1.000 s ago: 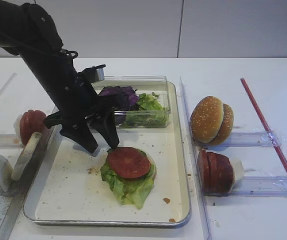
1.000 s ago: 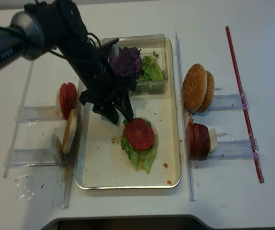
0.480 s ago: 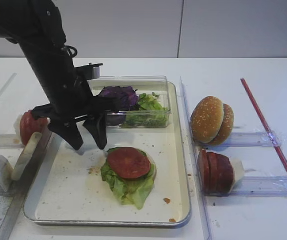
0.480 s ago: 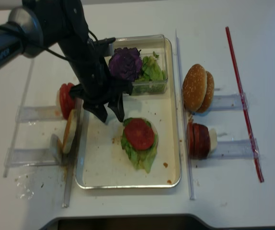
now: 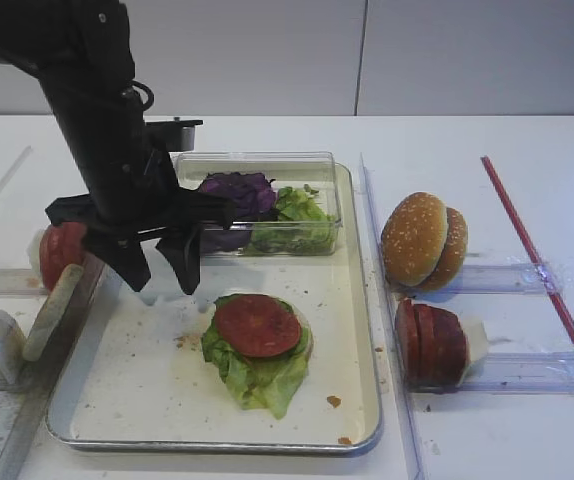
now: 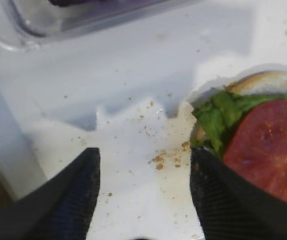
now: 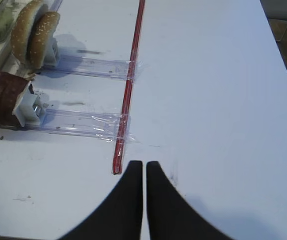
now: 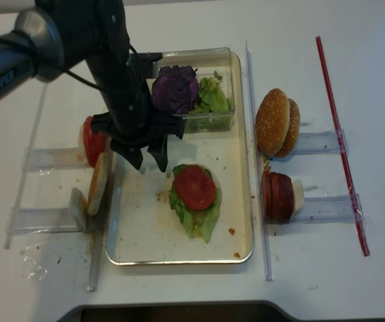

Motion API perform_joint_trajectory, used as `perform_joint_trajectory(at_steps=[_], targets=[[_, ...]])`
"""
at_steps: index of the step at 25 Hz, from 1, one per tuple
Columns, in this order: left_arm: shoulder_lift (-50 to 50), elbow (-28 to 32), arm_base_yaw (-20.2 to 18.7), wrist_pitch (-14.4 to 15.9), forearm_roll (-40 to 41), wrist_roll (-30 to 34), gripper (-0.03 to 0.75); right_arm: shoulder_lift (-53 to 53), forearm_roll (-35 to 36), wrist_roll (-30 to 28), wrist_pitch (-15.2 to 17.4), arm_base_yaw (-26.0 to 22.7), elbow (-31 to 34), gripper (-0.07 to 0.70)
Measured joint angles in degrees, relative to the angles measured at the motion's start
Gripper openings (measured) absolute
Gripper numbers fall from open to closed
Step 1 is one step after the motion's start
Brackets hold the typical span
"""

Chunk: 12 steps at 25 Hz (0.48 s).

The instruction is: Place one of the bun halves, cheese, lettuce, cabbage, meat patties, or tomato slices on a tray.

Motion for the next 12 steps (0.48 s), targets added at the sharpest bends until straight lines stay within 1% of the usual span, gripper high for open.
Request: perform_joint_trajectory(at_steps=[12], targets=[[-2.03, 0.00, 0.00, 0.12, 3.84, -2.05, 0.384, 0.00, 0.00, 0.00, 0.00, 0.00, 0.00, 0.047]])
